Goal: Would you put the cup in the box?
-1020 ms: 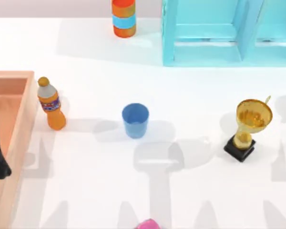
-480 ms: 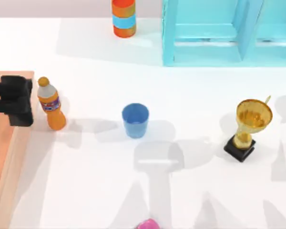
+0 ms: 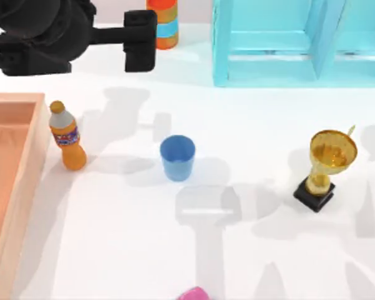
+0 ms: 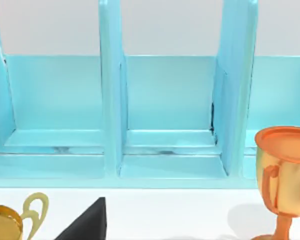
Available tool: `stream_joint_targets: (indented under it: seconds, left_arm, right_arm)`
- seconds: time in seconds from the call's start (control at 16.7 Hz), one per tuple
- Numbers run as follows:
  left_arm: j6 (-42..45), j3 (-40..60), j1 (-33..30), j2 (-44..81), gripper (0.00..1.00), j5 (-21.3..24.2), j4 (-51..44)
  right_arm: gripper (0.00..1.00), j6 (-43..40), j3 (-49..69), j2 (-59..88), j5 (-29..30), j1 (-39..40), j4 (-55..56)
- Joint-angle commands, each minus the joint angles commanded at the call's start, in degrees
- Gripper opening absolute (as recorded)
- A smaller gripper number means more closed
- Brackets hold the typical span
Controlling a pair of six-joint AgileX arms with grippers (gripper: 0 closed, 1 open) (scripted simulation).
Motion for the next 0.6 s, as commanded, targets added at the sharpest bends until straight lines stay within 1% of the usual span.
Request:
stream_joint_targets:
  seconds: [0.18, 0.36, 0.6]
  left_arm:
    - [-4.9, 16.9, -3.8, 16.5, 1.0, 0.0, -10.6]
    - [-9.4, 31.9, -6.7, 31.1, 1.0, 0.0, -19.6]
    - [-14.0, 46.6, -9.3, 45.6, 1.0, 0.0, -28.3]
  right_arm:
    - [1.0, 0.0, 0.0, 0.0, 0.0, 0.0, 0.0]
    - [1.0, 0.0, 0.0, 0.0, 0.0, 0.0, 0.0]
    - [1.0, 0.0, 0.0, 0.0, 0.0, 0.0, 0.0]
